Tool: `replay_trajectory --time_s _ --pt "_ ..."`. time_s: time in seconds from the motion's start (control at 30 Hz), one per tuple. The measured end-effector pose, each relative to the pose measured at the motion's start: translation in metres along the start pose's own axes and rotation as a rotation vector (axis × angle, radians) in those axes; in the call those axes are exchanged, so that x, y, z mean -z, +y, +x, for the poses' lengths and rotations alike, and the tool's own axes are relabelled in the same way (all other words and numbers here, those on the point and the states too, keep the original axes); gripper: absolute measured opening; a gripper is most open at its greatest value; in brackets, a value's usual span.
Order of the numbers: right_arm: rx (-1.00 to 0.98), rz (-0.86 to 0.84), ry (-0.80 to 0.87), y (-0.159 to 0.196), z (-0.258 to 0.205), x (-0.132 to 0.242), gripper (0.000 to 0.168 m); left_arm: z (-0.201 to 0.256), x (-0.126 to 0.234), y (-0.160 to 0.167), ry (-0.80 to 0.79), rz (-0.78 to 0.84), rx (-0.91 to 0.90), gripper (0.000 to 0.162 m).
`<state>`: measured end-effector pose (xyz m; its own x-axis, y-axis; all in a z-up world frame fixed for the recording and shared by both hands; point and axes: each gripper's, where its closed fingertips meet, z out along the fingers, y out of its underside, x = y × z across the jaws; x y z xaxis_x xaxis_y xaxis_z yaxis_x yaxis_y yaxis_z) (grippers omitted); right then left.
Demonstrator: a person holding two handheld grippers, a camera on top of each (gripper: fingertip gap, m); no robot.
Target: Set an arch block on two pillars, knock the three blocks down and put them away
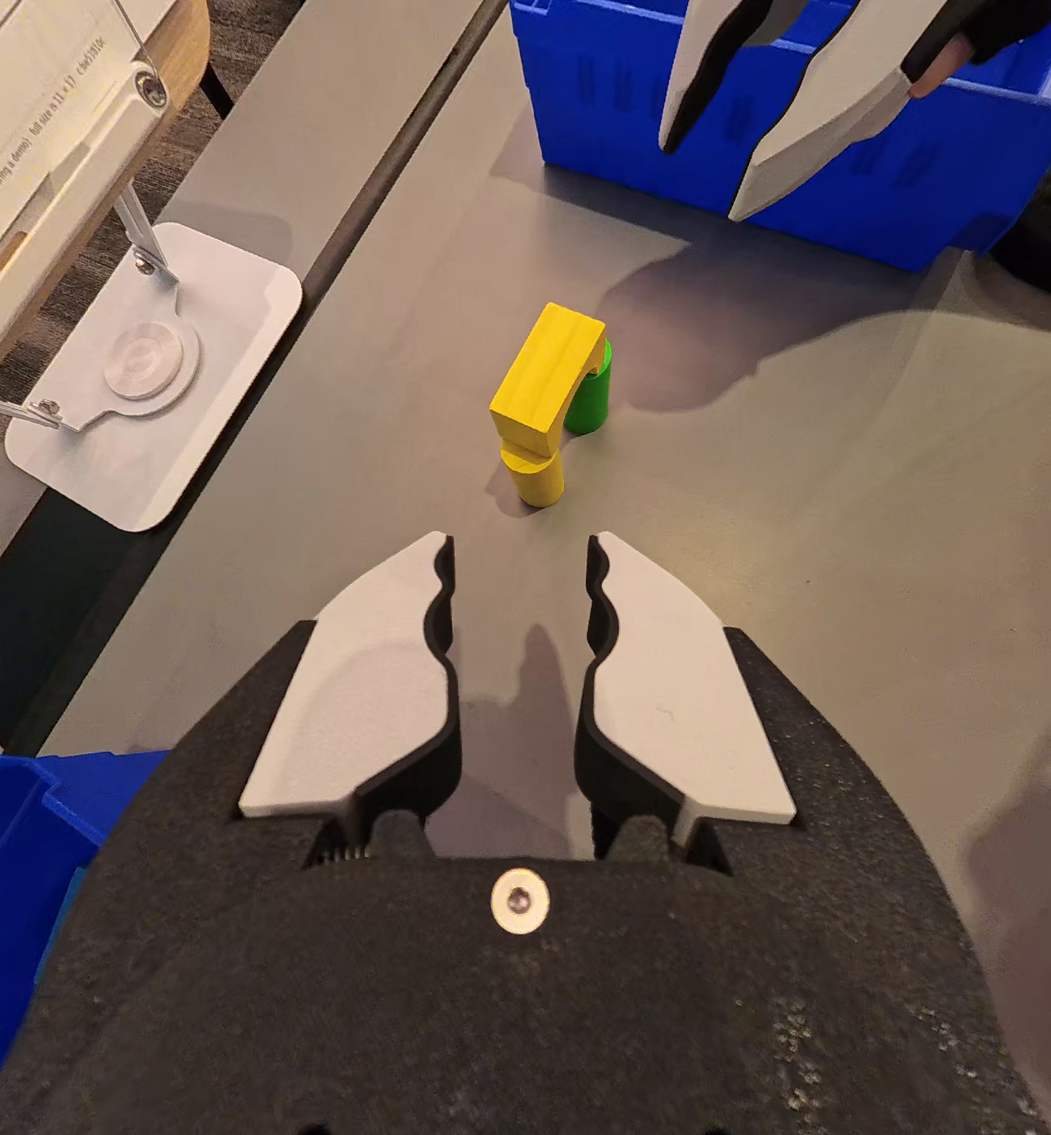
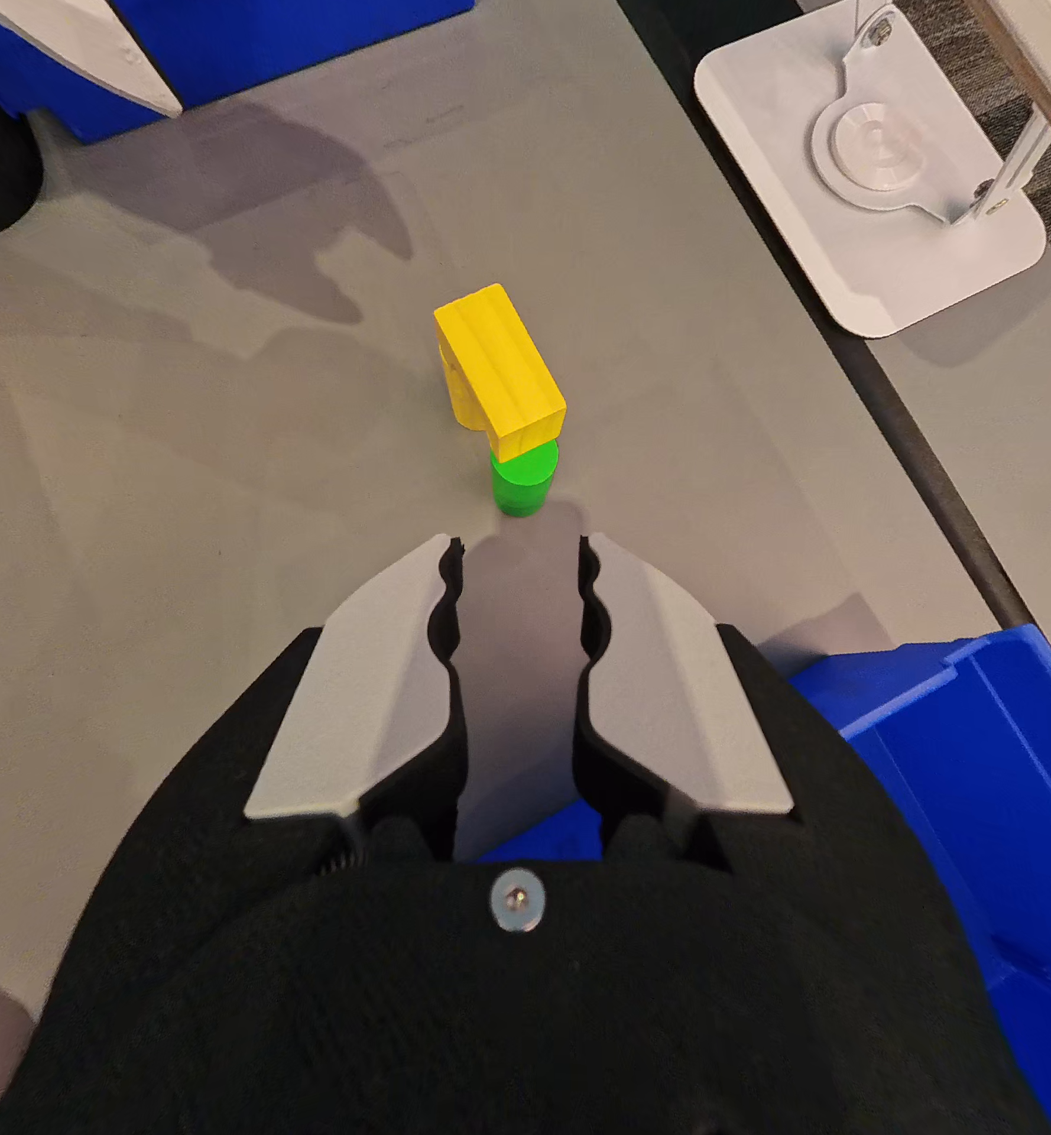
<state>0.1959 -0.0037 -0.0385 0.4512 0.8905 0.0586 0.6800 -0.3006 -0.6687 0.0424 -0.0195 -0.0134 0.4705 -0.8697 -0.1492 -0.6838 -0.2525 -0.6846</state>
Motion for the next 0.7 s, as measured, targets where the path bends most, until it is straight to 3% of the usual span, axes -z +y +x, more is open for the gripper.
replay_trajectory --time_s 0.43,0.7 --pt "0.005 -0.023 0.004 0.003 0.0 -0.004 0.037 -0.006 0.009 0.007 -0.014 -0.027 0.013 0.038" --pt "0.011 -0.051 0.003 0.007 -0.001 -0.009 0.037 -0.029 0.039 0.011 -0.091 0.005 0.064 0.037"
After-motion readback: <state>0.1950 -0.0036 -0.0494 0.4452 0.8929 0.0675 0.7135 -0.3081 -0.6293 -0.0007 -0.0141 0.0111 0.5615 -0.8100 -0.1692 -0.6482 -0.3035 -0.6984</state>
